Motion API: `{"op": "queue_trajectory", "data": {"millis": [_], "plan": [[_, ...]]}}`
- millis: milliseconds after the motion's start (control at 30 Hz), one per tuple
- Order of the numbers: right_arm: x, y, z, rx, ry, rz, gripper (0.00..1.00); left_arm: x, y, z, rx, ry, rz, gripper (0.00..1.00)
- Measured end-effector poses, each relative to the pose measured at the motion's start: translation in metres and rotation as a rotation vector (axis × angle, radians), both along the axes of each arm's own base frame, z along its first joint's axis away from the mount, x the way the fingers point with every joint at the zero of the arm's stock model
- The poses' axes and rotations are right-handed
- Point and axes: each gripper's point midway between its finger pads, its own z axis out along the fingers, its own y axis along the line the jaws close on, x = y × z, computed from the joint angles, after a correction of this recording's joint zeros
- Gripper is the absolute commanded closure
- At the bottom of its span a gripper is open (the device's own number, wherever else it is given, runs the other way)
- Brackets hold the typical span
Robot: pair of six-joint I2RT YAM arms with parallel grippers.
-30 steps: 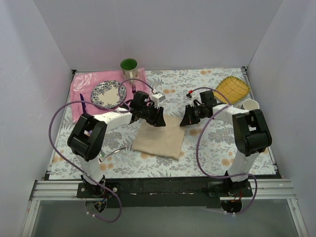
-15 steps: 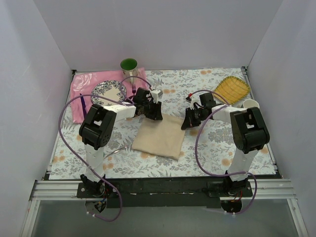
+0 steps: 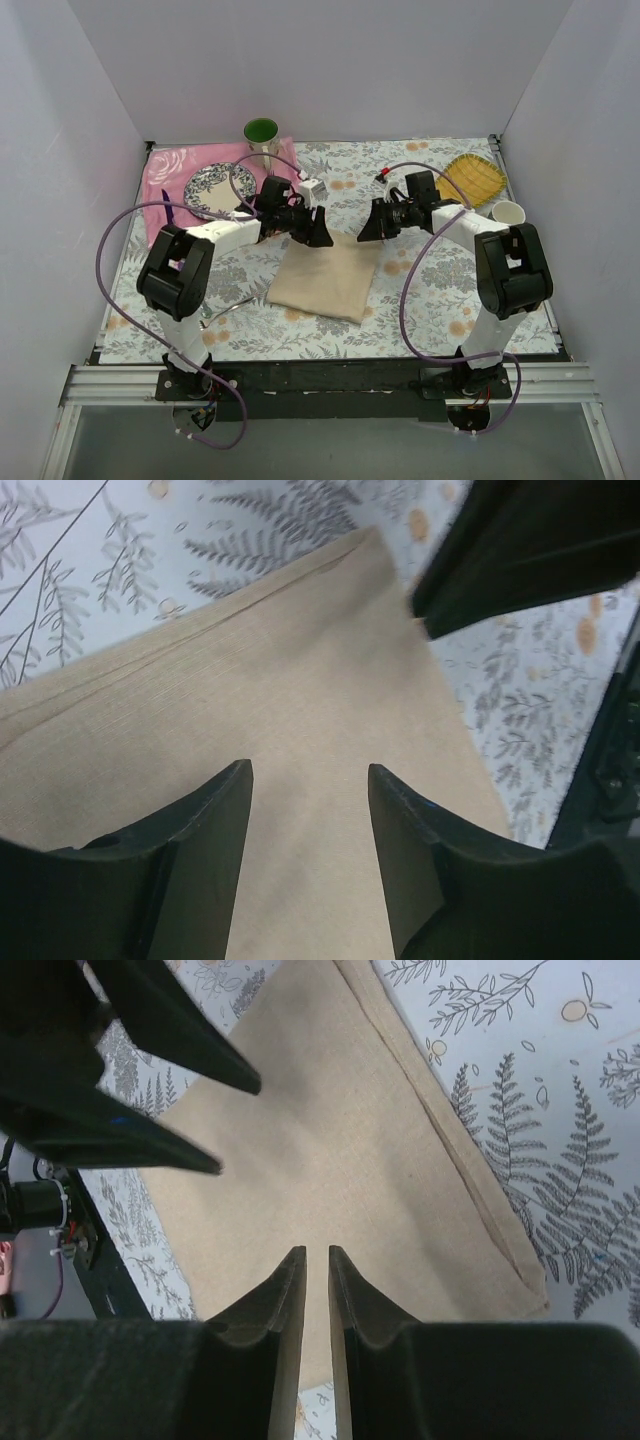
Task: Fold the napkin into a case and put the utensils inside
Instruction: Smooth out the lower triangle-folded napkin at the center of the board.
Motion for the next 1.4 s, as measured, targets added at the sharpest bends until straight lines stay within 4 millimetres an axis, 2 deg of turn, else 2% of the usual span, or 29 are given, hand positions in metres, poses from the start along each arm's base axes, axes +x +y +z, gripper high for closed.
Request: {"op": "queue_trajectory", "data": {"millis": [33, 133, 233, 300, 367, 533, 667, 767, 867, 900, 933, 967, 1000, 1033, 1067, 1100, 1167, 1233, 1267, 1333, 1400], "plan": [[0.003, 0.002, -0.001, 0.005, -0.002, 0.001, 0.77, -0.002, -0.001, 0.011, -0.017, -0.019, -0.017, 0.5], [0.005, 0.004, -0.02, -0.004, 0.038, 0.003, 0.77, -0.013, 0.0, 0.042, -0.053, -0.09, -0.075, 0.5], [0.002, 0.002, -0.048, -0.036, 0.106, -0.002, 0.76, -0.032, 0.008, 0.051, -0.049, -0.132, -0.131, 0.5], [0.0, -0.001, -0.063, -0.061, 0.135, -0.009, 0.75, -0.051, 0.019, 0.041, -0.015, -0.121, -0.164, 0.5], [0.0, -0.002, -0.067, -0.07, 0.14, -0.011, 0.75, -0.066, 0.028, 0.024, 0.025, -0.089, -0.19, 0.5], [0.002, -0.005, -0.067, -0.075, 0.118, 0.0, 0.67, -0.098, 0.054, -0.018, 0.137, 0.0, -0.236, 0.5], [0.01, -0.008, -0.065, -0.089, 0.087, 0.006, 0.65, -0.113, 0.067, -0.04, 0.215, 0.011, -0.272, 0.51], [0.025, -0.008, -0.062, -0.109, 0.057, 0.004, 0.61, -0.119, 0.059, -0.044, 0.25, -0.02, -0.312, 0.52], [0.039, -0.008, -0.057, -0.116, 0.027, 0.007, 0.56, -0.128, 0.038, -0.044, 0.263, -0.055, -0.366, 0.5], [0.04, -0.007, -0.053, -0.114, 0.021, 0.011, 0.46, -0.131, 0.034, -0.043, 0.262, -0.057, -0.373, 0.48], [0.04, -0.007, -0.047, -0.108, 0.015, 0.015, 0.41, -0.133, 0.032, -0.042, 0.256, -0.045, -0.37, 0.4], [0.037, -0.007, -0.04, -0.099, 0.018, 0.017, 0.34, -0.133, 0.032, -0.04, 0.234, -0.02, -0.355, 0.33], [0.031, -0.006, -0.028, -0.076, 0.017, 0.025, 0.2, -0.131, 0.034, -0.035, 0.199, 0.01, -0.331, 0.24], [0.026, -0.005, -0.017, -0.055, 0.017, 0.027, 0.13, -0.126, 0.038, -0.027, 0.167, 0.032, -0.297, 0.08], [0.016, -0.004, -0.002, -0.02, 0.005, 0.03, 0.08, -0.118, 0.044, -0.016, 0.119, 0.052, -0.251, 0.02], [0.002, -0.003, 0.014, 0.02, 0.009, 0.034, 0.02, -0.112, 0.047, -0.005, 0.08, 0.051, -0.224, 0.02], [-0.026, -0.001, 0.044, 0.102, 0.003, 0.054, 0.01, -0.104, 0.052, 0.032, -0.029, 0.062, -0.148, 0.02], [-0.054, 0.003, 0.06, 0.166, 0.011, 0.085, 0.01, -0.109, 0.042, 0.072, -0.156, 0.062, -0.142, 0.02], [-0.068, 0.006, 0.063, 0.192, 0.028, 0.105, 0.01, -0.116, 0.036, 0.087, -0.214, 0.074, -0.149, 0.02], [-0.094, 0.012, 0.056, 0.226, 0.098, 0.145, 0.01, -0.13, 0.028, 0.105, -0.303, 0.145, -0.143, 0.02], [-0.117, 0.017, 0.039, 0.231, 0.194, 0.169, 0.01, -0.142, 0.024, 0.103, -0.356, 0.233, -0.12, 0.02]]}}
